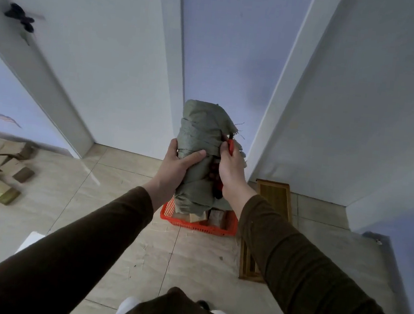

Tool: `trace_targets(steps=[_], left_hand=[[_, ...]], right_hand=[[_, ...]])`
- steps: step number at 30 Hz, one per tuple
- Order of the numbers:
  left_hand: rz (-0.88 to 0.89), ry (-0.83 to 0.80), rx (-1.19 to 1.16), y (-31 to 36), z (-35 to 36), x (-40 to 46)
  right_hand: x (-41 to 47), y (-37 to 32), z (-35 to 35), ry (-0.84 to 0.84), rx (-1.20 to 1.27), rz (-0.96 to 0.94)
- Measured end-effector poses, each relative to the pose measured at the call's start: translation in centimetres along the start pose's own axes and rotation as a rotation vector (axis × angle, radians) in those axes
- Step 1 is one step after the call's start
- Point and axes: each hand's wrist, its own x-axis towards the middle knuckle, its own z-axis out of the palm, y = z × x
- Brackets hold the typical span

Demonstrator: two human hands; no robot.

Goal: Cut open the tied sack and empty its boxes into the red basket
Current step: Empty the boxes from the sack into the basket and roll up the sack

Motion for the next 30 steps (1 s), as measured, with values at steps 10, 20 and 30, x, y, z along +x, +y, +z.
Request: trace_targets(steps=[10, 20, 30], left_hand=[[-0.166, -0.255, -0.104, 1.3, -2.4, 0.4], [-0.465, -0.549, -0.046, 0.4, -5.8, -1.4], [-0.569, -0.837, 0.147, -3.2, -2.1, -5.7]], right_hand=[[-1.4, 0.2, 1.0, 0.010, 0.085, 0.115], [-7.3, 4.6, 1.9, -0.049, 0.455, 0.315], [-16.8, 7.8, -2.0, 0.232, 0.571, 0.231]])
